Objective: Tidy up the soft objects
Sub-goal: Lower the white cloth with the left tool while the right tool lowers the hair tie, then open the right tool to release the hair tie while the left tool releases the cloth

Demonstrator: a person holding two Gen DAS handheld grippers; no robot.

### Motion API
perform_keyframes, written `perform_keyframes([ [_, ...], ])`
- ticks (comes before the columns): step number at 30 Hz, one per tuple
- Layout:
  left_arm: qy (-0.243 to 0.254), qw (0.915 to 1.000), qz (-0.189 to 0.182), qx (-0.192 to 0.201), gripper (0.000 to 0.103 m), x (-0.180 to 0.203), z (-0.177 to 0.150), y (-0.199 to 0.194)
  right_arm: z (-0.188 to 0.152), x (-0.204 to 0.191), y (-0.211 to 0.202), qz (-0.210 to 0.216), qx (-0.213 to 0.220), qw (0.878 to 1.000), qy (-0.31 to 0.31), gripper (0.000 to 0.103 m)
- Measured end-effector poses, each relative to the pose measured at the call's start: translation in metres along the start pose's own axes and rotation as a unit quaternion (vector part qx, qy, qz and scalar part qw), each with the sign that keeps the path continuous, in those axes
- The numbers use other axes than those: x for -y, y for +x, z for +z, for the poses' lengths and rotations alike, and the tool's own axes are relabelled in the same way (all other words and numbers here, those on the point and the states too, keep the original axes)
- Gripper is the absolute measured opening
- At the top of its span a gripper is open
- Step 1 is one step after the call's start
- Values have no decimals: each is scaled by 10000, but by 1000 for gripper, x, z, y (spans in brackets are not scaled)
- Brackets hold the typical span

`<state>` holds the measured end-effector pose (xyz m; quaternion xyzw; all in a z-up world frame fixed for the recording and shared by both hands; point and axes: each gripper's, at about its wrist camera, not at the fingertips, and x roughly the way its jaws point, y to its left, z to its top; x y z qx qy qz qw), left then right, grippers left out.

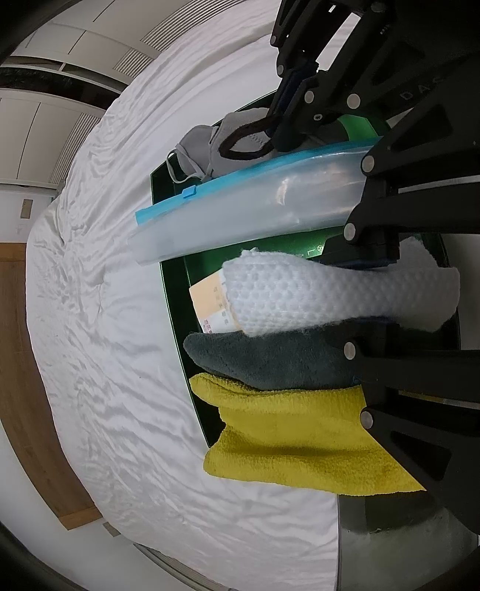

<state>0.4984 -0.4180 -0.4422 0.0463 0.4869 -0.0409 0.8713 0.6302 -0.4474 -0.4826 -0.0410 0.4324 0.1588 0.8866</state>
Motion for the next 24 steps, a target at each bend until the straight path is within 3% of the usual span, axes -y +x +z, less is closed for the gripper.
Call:
perform_keyframes([
  [6,-9,10000,5,23,18,-1,0,-2,1,-1,1,1,-10,10000,-2,13],
  [10,-14,10000,-3,34,25,-5,1,-3,1,-1,-1,54,-1,10000,13,31],
  [15,-20,10000,-13,47,26,-7,2,-4,1,-3,-3,85,12,10000,24,31],
  [19,-79,9999,-24,79,32,-10,3,-7,2,-2,-7,118,26,9999,47,33],
  [24,-137,9998,-51,150,33,-14,3,-13,2,-2,-14,120,76,9999,55,39],
])
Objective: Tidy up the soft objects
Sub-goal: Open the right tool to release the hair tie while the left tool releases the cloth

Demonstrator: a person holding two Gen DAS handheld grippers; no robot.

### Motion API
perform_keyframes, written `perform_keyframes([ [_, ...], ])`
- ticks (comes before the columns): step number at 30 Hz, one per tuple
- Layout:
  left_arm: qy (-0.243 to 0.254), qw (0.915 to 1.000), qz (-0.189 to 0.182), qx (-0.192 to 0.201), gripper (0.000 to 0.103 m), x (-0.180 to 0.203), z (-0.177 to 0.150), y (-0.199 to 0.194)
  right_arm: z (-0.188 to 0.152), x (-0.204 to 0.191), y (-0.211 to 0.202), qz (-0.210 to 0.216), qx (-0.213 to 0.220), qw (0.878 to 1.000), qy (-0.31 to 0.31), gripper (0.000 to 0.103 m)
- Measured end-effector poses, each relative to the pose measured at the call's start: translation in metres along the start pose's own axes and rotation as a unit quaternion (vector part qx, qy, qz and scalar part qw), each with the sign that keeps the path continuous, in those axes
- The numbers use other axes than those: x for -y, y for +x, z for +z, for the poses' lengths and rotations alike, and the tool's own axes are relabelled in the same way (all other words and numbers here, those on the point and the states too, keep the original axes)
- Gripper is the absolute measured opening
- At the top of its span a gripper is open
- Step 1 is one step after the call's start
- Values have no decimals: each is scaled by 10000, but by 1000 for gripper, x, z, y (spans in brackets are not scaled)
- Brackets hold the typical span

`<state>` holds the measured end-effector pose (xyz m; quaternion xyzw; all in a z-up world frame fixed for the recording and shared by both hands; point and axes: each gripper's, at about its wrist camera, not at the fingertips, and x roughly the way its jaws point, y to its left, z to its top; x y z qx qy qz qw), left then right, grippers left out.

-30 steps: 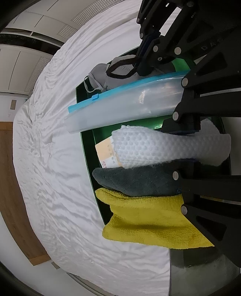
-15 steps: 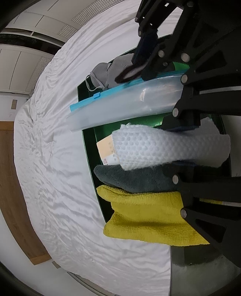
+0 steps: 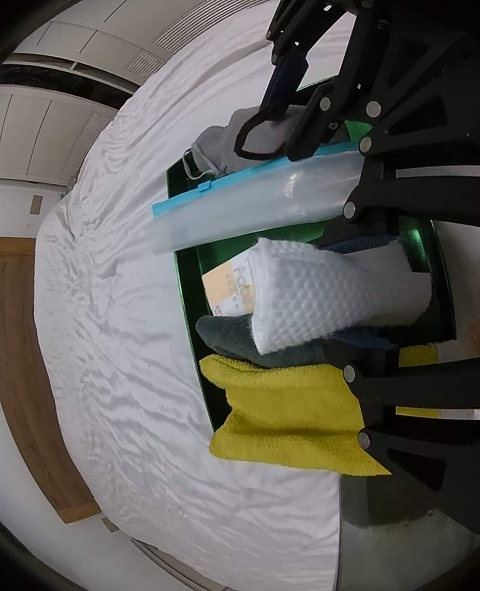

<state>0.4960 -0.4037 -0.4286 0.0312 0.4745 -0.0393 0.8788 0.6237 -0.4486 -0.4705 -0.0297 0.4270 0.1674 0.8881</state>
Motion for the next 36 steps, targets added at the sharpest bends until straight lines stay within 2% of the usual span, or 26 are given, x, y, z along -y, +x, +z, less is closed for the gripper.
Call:
perform_keyframes([
  [8,-39,9999,31,126,33,-7,3,-14,5,-7,-14,13,83,9999,-108,46],
  [18,-113,9996,39,257,34,-15,3,-28,7,-14,-29,-15,182,9998,-100,49],
  [25,-175,9995,-37,273,38,-19,2,-40,8,-21,-43,-191,293,9993,-158,53],
  [28,-221,9993,-85,288,39,-21,0,-48,7,-23,-53,-317,370,9986,-182,58],
  [36,-169,9992,-129,343,44,-21,-12,-71,-1,-32,-84,-470,566,9972,-156,61],
])
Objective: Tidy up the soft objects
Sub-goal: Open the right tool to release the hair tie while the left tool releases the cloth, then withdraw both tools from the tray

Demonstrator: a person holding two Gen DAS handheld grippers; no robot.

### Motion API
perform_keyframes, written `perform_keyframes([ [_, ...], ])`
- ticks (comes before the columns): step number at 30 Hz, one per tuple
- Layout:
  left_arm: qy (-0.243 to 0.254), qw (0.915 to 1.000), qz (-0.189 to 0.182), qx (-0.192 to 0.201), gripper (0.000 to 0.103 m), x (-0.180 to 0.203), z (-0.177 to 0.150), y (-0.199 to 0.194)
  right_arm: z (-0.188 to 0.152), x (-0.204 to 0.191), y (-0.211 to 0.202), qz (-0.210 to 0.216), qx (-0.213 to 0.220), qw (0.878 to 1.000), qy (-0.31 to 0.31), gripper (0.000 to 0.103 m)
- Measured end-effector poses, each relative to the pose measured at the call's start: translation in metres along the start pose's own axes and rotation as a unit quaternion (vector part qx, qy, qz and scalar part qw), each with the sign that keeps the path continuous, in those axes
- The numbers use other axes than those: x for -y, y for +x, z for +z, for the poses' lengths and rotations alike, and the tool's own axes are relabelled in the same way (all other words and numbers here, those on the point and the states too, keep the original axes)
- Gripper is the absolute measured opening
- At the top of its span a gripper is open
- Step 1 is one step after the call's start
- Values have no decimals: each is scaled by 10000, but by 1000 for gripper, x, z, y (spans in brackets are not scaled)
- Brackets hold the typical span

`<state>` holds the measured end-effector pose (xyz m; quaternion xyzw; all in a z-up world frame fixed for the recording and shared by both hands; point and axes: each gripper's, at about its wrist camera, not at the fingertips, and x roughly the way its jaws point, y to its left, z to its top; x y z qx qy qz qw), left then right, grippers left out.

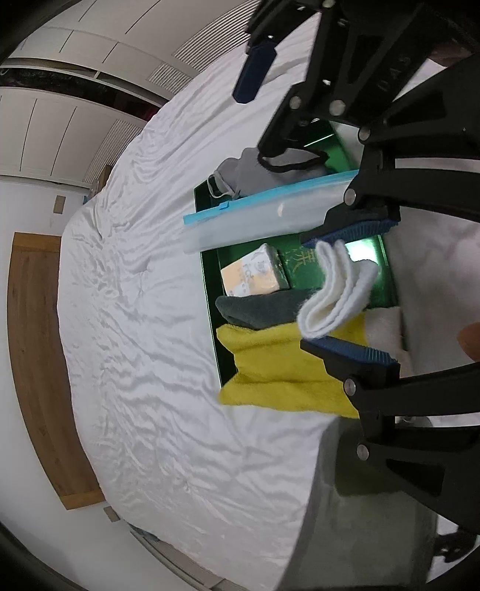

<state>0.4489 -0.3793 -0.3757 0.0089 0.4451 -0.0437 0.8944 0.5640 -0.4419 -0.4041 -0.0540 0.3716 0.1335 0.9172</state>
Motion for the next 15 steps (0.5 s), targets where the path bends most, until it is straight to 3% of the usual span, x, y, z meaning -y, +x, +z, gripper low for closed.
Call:
perform_keyframes([
  [15,233,9993,116,256,48,-5,-12,-23,3,-17,-18,-83,27,10000,-26,67],
])
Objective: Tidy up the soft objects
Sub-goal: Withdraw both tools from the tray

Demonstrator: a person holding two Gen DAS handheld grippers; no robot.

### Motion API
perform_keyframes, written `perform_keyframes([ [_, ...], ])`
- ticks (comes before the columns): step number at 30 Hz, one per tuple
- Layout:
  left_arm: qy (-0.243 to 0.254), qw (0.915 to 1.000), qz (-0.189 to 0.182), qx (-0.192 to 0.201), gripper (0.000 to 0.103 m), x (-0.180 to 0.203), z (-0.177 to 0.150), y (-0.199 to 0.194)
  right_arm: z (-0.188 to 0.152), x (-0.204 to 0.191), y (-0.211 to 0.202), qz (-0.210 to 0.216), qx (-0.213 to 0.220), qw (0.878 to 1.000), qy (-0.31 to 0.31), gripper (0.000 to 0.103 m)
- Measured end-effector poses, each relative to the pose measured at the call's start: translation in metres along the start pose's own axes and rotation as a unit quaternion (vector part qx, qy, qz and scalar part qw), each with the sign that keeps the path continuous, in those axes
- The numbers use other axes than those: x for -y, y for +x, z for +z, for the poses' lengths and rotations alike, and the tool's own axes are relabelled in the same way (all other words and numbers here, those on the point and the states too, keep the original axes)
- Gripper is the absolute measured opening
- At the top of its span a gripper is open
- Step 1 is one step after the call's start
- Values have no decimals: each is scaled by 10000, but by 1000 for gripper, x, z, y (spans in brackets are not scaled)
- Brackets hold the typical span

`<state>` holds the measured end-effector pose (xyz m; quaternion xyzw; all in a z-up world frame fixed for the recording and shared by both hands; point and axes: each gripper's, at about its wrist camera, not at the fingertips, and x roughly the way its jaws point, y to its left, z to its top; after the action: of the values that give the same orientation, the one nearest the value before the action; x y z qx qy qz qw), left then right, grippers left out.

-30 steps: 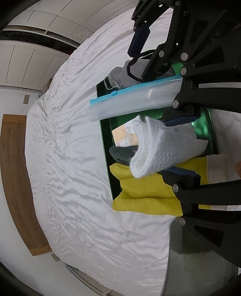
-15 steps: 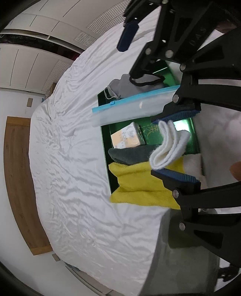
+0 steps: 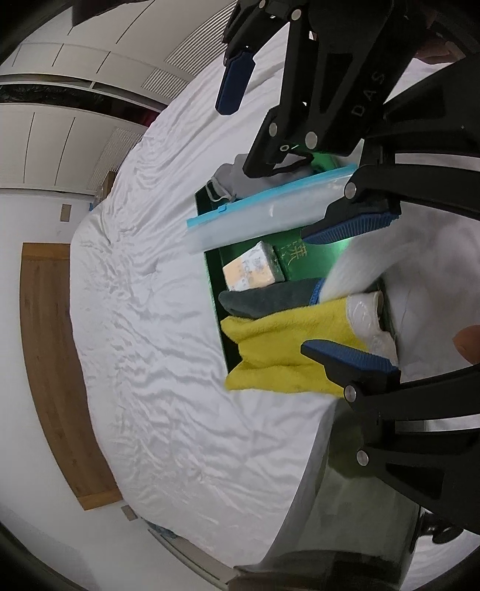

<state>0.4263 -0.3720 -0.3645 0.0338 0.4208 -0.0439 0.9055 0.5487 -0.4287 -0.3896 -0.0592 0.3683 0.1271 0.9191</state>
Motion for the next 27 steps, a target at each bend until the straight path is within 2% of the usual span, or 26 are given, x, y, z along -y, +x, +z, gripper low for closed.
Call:
perform_keyframes([
  [7,-83,9999,-81,-74,52,-14,13,5,11,-1,0,-23,79,9999,82,69],
  [12,-300,9988,-303,-226,53,-27,17,15,18,-1,4,9,105,9999,137,70],
  [16,-385,9985,-234,-301,53,-30,18,22,18,0,10,-3,118,9998,163,71],
  [22,-341,9988,-102,-350,53,-22,18,30,13,4,20,-17,27,9999,95,71],
  [27,-294,9985,-182,-417,53,-9,5,28,12,12,26,-27,8,9999,153,71],
])
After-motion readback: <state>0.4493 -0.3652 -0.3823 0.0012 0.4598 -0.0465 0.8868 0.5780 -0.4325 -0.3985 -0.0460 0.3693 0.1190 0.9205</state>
